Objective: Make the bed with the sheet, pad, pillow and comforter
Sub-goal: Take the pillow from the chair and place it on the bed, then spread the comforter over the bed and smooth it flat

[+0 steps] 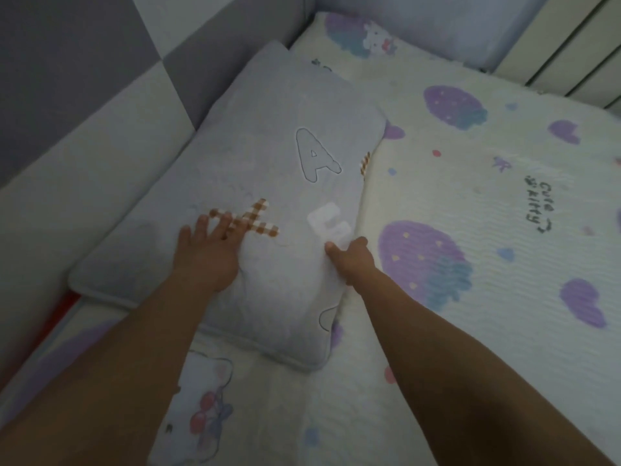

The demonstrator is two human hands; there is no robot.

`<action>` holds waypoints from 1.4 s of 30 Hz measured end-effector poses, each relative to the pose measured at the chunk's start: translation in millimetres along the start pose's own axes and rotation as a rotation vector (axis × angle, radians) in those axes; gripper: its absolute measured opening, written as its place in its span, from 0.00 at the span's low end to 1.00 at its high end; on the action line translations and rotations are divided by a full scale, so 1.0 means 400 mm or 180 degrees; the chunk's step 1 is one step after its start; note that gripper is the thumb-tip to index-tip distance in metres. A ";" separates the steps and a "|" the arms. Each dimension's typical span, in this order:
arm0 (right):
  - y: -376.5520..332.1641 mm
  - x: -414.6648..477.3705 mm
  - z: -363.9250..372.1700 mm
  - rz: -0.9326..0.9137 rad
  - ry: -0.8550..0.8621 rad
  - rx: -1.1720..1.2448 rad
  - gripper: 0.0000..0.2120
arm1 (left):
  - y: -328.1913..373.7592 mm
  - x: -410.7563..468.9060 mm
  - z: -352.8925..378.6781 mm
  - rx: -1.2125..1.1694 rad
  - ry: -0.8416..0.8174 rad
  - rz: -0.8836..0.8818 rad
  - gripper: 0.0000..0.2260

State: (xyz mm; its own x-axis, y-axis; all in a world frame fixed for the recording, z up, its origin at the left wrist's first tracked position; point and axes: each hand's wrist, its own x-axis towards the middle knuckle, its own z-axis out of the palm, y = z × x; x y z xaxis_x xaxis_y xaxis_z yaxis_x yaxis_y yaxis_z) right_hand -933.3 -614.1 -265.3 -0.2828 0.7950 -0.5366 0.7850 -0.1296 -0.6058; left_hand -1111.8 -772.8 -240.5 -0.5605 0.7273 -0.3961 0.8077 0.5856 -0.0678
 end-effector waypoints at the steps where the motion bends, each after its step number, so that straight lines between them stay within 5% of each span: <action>1: 0.000 -0.006 -0.006 -0.0008 0.0022 -0.0066 0.36 | 0.004 -0.003 -0.007 0.0013 0.0034 0.0042 0.28; 13: 0.036 -0.197 -0.130 -0.0538 0.0353 -0.0298 0.12 | 0.142 -0.171 -0.124 -0.0693 0.0571 0.0698 0.17; 24: 0.043 -0.748 -0.474 -0.0582 0.0997 -0.0089 0.14 | 0.319 -0.574 -0.417 -0.0321 0.1238 0.1841 0.12; 34: 0.231 -1.349 -0.740 -0.0089 0.1892 0.0714 0.15 | 0.565 -1.062 -0.596 -0.1181 0.1196 0.3032 0.13; 42: 0.528 -1.723 -0.884 0.0402 0.2644 0.1865 0.13 | 0.839 -1.406 -0.608 -0.2001 0.0445 0.3807 0.13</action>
State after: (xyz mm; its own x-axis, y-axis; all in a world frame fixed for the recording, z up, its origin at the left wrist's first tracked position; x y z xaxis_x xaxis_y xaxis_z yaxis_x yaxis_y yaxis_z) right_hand -377.6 -979.8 184.4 0.4294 0.8860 -0.1748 0.3270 -0.3329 -0.8844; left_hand -569.9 -898.3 182.2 0.3748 0.9094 0.1803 0.6111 -0.3886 0.6896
